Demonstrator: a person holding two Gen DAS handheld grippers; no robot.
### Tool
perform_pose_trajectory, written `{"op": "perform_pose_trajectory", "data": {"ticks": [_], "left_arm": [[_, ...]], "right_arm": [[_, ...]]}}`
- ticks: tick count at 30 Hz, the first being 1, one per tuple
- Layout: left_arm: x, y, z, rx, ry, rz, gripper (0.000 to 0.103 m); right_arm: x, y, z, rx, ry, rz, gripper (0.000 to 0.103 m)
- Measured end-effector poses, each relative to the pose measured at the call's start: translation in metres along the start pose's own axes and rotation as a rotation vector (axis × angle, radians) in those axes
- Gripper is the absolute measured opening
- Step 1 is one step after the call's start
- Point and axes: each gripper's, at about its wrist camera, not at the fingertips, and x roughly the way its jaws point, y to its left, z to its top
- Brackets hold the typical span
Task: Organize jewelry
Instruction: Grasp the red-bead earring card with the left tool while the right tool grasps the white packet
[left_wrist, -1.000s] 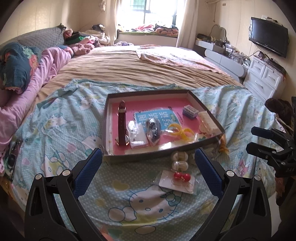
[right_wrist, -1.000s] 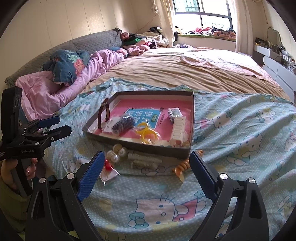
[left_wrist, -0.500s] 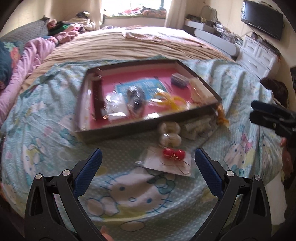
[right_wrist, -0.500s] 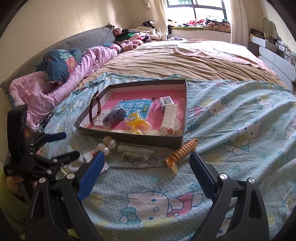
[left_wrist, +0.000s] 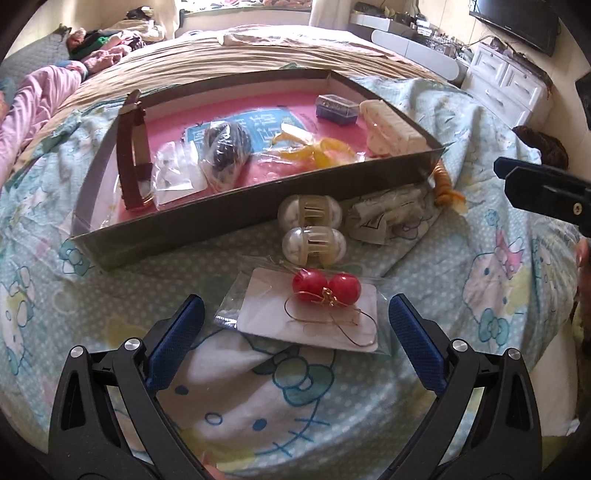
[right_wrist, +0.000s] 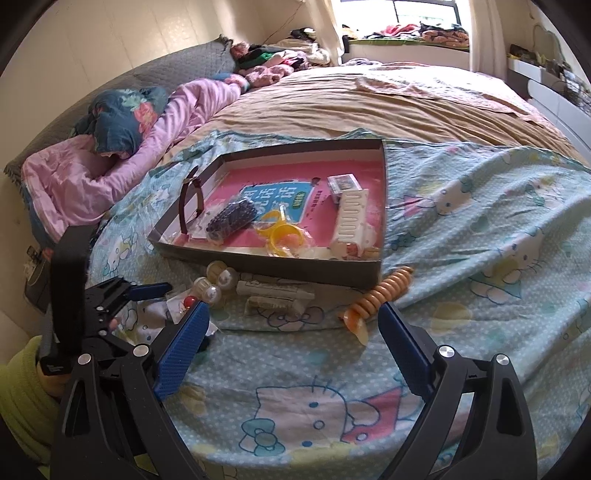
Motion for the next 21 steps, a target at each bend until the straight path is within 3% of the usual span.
{"op": "perform_pose_trajectory", "data": {"ticks": [6, 9, 13, 21], "left_arm": [[0.004, 0.005, 0.002, -0.003, -0.012, -0.004, 0.092], [0.003, 0.006, 0.002, 0.008, -0.017, 0.003, 0.082], [0.001, 0.007, 0.001, 0.012, -0.018, -0.001, 0.078], [-0.020, 0.022, 0.002, -0.028, -0.049, -0.005, 0.077]], "right_arm": [[0.024, 0.012, 0.007, -0.052, 0.052, 0.003, 0.088], [0.040, 0.016, 0.011, -0.070, 0.086, -0.003, 0.084], [0.064, 0.019, 0.016, -0.086, 0.143, -0.030, 0.078], [0.100, 0.019, 0.014, -0.098, 0.223, -0.044, 0.062]]}}
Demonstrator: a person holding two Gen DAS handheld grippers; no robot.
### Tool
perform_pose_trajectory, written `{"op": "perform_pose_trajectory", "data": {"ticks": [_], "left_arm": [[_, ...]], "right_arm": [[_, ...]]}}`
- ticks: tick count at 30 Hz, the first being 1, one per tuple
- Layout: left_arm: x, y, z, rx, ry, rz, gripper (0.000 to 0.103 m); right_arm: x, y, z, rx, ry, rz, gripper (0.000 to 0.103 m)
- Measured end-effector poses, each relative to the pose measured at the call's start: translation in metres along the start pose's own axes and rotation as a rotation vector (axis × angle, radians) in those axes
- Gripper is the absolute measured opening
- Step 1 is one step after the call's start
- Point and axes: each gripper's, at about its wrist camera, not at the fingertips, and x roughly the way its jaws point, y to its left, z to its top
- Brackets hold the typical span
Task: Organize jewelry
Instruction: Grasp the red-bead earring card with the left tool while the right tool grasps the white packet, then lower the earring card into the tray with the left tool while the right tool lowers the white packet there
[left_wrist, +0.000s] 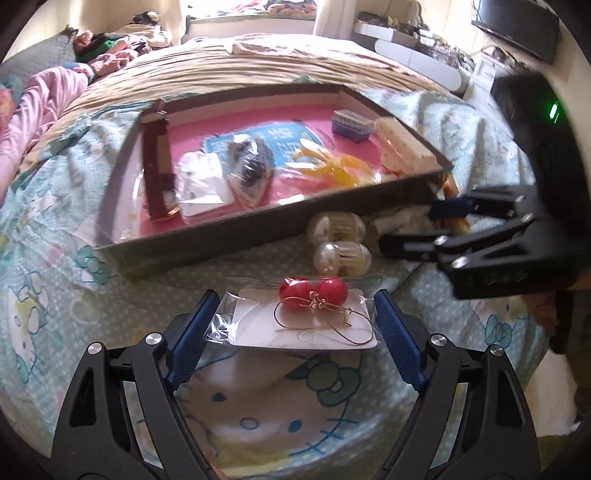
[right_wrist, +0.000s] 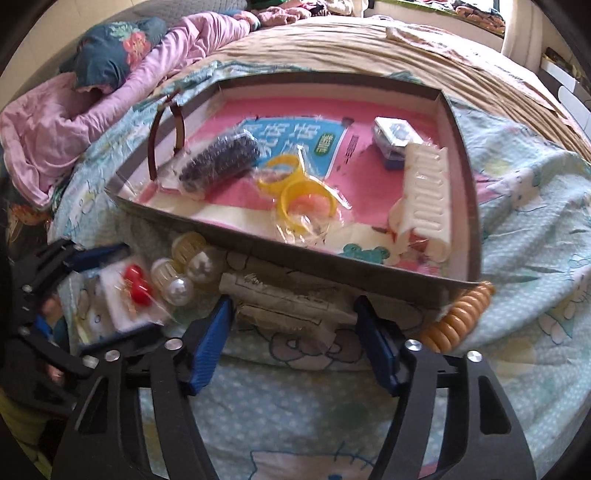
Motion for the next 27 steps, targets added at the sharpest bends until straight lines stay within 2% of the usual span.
{"op": "perform_pose_trajectory", "data": {"ticks": [5, 18, 27], "left_arm": [[-0.019, 0.007, 0.007, -0.023, -0.046, -0.002, 0.077], [-0.058, 0.034, 0.024, -0.096, -0.154, 0.044, 0.077], [-0.082, 0.053, 0.034, -0.140, -0.221, 0.072, 0.077]], "right_arm": [[-0.009, -0.004, -0.004, 0.009, -0.034, 0.025, 0.057], [-0.068, -0.013, -0.016, 0.079, -0.158, 0.065, 0.057], [-0.096, -0.012, 0.001, 0.070, -0.249, 0.067, 0.057]]}}
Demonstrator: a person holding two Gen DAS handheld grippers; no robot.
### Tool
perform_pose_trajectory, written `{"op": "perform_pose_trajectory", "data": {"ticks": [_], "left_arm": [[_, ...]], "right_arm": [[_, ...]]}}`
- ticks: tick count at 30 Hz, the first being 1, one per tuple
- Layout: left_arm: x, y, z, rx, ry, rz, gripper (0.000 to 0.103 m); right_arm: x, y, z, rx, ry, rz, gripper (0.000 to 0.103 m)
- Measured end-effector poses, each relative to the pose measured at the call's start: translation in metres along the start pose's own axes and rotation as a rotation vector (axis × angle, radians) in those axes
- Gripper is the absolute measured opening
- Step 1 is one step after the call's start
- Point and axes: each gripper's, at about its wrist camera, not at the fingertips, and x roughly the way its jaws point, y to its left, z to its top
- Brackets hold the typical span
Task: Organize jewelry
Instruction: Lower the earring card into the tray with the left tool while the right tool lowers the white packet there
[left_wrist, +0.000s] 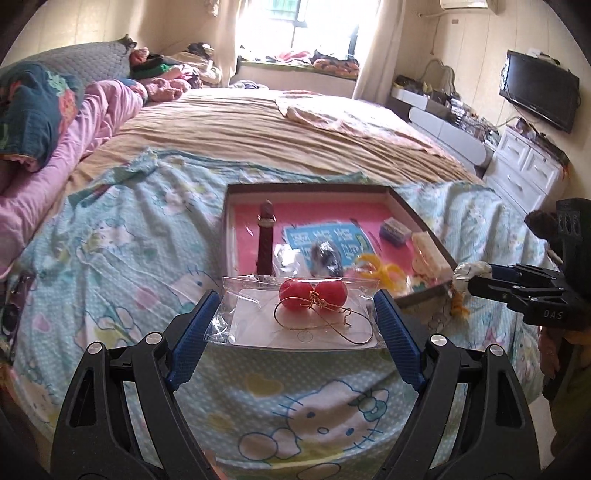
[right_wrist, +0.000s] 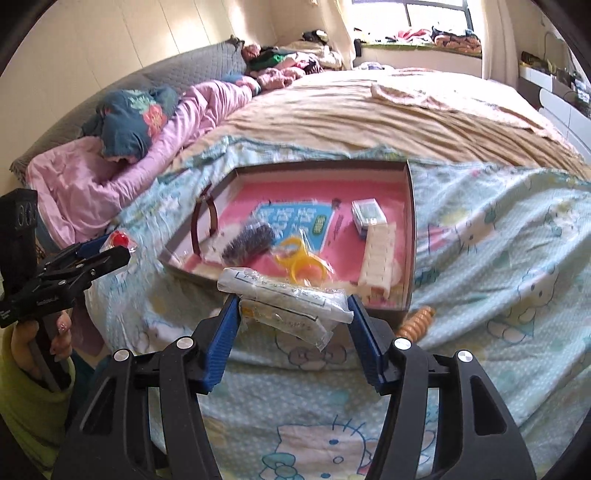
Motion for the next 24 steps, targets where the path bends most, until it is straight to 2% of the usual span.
{"op": "perform_pose_trajectory", "data": {"ticks": [11, 24], "left_arm": [[0.004, 0.001, 0.017, -0.010, -0.029, 0.003, 0.077], [0.026, -0.006, 0.029, 0.002, -0.023, -0.010, 0.077]], "right_arm": [[-0.005, 0.003, 0.031, -0.011, -0.080, -0.001, 0.057], [0.006, -0.006, 0.049, -0.002, -0.115, -0.032, 0.057]]}}
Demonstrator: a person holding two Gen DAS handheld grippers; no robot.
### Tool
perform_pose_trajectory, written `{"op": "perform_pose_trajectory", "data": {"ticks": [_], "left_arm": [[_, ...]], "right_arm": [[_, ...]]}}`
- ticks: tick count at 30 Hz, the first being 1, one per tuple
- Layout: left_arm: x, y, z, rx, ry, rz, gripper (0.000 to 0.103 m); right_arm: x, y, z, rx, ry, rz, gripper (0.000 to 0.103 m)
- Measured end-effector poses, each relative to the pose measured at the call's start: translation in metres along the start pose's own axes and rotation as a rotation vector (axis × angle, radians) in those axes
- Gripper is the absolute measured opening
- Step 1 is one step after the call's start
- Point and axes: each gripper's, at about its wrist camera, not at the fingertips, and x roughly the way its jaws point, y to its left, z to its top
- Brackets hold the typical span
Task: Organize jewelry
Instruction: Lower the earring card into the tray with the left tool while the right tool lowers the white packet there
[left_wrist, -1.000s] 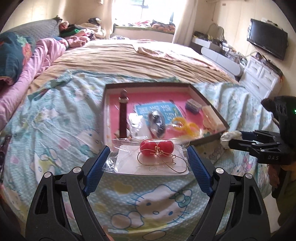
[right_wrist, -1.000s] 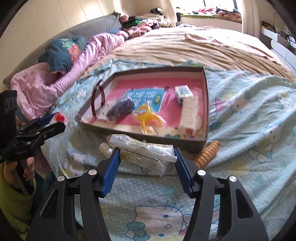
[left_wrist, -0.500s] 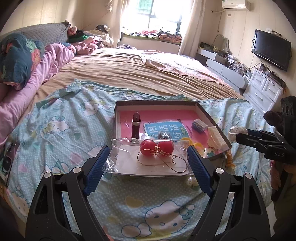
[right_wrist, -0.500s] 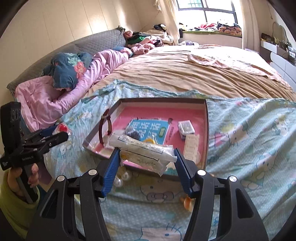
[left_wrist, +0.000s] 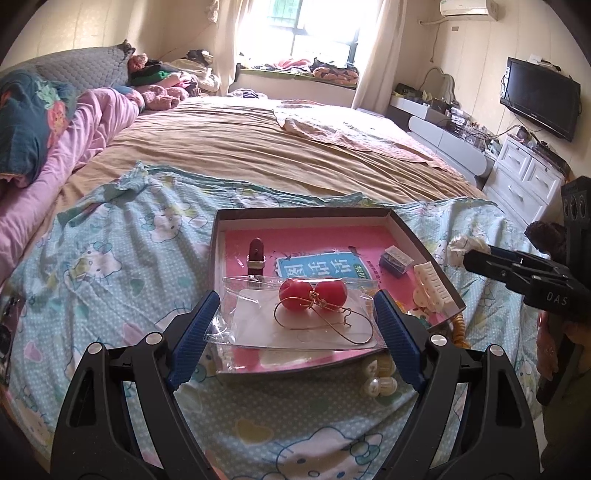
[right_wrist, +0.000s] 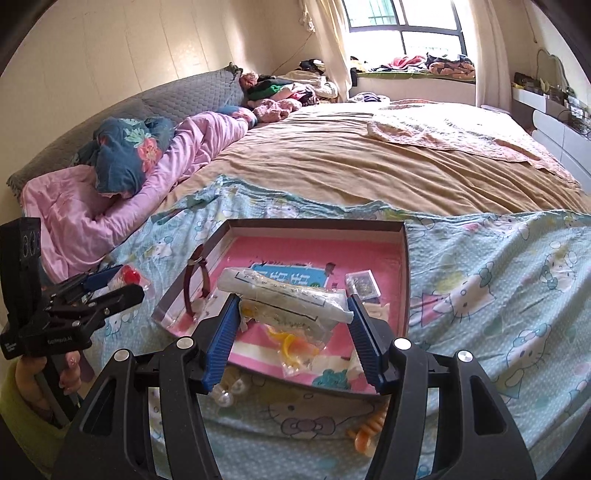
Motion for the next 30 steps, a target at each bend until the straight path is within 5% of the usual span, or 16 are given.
{"op": "perform_pose_trajectory", "data": {"ticks": [14, 30], "left_arm": [[0.042, -0.008, 0.007, 0.009, 0.054, -0.036, 0.077], [0.073, -0.005, -0.005, 0.030, 0.113, -0.037, 0.077]], "right_arm": [[0.021, -0.018, 0.015, 0.012, 0.009, -0.058, 0.057], [0.076, -0.024, 0.010, 0.007, 0.116, -0.106, 0.057]]}}
